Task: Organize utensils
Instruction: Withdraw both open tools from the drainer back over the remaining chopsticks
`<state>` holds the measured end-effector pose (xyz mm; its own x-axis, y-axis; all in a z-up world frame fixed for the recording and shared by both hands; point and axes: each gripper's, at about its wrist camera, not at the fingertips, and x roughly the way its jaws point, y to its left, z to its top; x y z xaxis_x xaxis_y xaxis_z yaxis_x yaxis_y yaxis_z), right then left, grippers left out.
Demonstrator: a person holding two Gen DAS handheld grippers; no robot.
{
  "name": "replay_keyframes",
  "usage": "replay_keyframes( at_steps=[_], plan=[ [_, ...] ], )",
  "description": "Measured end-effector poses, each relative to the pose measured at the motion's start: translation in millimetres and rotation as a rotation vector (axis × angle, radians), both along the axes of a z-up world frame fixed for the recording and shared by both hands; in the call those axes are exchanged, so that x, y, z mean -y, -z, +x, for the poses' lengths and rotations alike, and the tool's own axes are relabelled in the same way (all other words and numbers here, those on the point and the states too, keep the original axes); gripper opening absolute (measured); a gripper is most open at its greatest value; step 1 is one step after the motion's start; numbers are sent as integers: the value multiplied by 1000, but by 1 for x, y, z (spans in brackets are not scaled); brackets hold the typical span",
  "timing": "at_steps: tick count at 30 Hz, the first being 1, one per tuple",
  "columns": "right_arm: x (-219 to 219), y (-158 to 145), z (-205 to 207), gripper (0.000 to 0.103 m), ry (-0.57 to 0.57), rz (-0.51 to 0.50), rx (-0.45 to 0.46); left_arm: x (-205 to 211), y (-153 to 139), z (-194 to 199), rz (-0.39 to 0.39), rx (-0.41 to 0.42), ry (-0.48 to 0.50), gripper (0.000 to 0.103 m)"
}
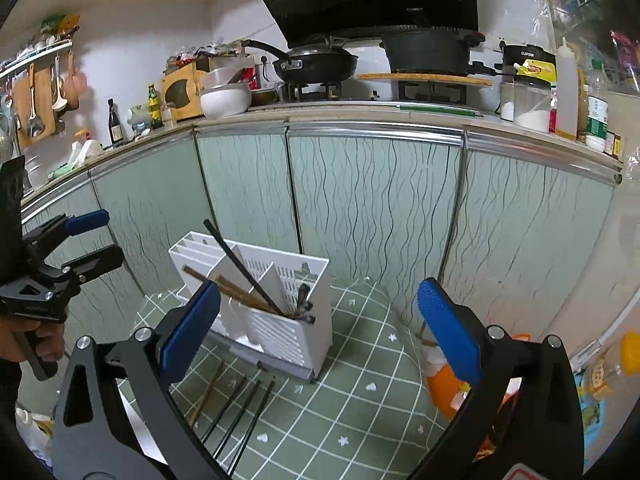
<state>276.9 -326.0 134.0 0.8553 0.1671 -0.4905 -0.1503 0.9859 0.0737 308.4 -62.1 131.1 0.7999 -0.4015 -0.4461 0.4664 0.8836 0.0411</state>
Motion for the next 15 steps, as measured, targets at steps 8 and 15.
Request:
replay_keyframes(
  at_steps=[8, 15],
  plan=[
    [-14, 0, -27, 94, -19, -45, -26, -14, 0, -26, 16, -17, -14, 99],
    [-23, 3, -48, 94, -34, -60, -30, -20, 6, -50, 29, -25, -19, 99]
  ],
)
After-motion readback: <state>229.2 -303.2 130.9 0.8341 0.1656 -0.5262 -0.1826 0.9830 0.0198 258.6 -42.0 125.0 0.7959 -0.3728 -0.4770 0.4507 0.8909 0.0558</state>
